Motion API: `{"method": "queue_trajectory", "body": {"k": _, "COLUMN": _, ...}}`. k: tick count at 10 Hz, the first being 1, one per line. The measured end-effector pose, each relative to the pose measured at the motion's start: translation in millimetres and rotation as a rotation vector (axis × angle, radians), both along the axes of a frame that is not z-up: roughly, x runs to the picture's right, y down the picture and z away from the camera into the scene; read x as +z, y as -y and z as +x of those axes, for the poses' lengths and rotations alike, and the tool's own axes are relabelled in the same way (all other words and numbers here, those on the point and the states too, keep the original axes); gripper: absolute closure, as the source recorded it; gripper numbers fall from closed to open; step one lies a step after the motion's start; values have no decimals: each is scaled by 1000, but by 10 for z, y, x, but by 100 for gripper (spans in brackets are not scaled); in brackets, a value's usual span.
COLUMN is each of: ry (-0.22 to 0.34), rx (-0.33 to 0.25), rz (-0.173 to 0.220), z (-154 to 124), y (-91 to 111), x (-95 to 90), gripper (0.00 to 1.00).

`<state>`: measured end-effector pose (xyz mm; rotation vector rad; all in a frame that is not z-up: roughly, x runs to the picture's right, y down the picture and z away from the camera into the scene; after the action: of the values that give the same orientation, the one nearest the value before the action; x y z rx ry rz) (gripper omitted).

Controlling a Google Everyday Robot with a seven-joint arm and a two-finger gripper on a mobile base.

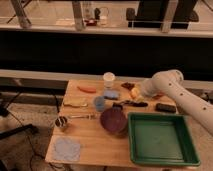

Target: Place apple in red bowl

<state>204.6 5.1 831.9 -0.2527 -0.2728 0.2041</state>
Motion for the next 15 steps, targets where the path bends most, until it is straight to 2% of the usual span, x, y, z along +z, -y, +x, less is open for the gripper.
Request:
{"method": "queue_trajectory", "body": {"k": 3, "ry": -22, "rx": 9, "rz": 3, "z": 240, "y": 308, "x": 273, "gripper": 100}}
{"method": "queue_trajectory", "body": {"k": 5, "ry": -43, "rx": 33, "rz": 1, "z": 472, "y": 442, "x": 432, "gripper": 100}}
{"method": "queue_trajectory", "body": {"k": 7, "ry": -80, "rx": 69, "rz": 3, "z": 762, "y": 488, "x": 535, "gripper": 100}}
{"method": "queue_trajectory", "body": {"k": 9, "ry": -129, "rx": 81, "rz": 23, "z": 965, "y": 502, "x": 600, "gripper": 100}}
{"method": "queue_trajectory", "body": {"k": 10, "ry": -160, "rx": 78, "rz": 39, "z": 1039, "y": 486, "x": 697, "gripper": 100}}
{"method": "queue_trajectory", "body": {"k": 15, "ry": -215, "rx": 18, "rz": 90, "z": 927, "y": 609, "x": 997, "gripper": 100}}
